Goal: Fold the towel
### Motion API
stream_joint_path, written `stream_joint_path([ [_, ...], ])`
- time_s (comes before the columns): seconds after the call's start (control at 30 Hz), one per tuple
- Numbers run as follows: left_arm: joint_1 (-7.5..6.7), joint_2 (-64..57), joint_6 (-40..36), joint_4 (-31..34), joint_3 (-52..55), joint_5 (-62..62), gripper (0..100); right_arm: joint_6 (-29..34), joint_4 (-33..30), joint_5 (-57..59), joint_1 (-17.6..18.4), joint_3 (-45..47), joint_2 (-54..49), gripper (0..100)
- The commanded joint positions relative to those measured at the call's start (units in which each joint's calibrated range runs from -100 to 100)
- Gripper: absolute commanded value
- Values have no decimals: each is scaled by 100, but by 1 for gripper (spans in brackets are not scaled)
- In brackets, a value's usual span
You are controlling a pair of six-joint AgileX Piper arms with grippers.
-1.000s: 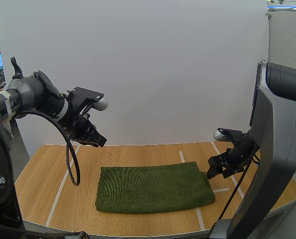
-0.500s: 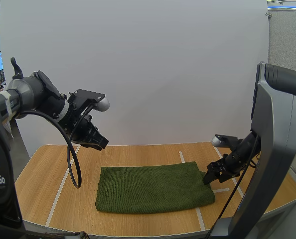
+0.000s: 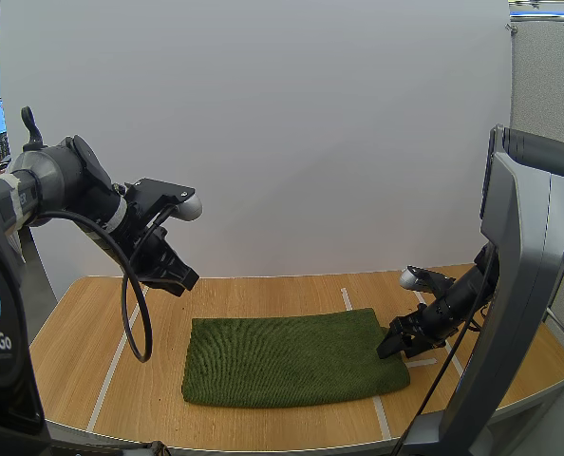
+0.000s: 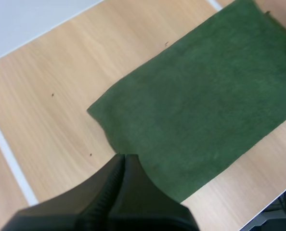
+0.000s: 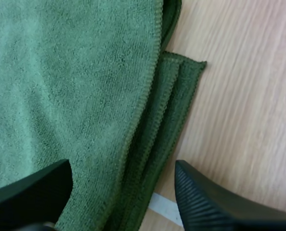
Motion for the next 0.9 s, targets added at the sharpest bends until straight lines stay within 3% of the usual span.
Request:
stream_joint_path([
  [0.0, 12, 500, -477, 669, 29, -436, 0, -144, 89, 102, -29, -22, 57, 100],
  [0.43, 12, 2714, -230, 513, 29, -952, 0, -144, 88, 123, -29, -22, 57, 100],
  [0.87, 12, 4027, 268, 77, 29, -1573, 0, -144, 88, 337, -29, -22, 57, 100],
])
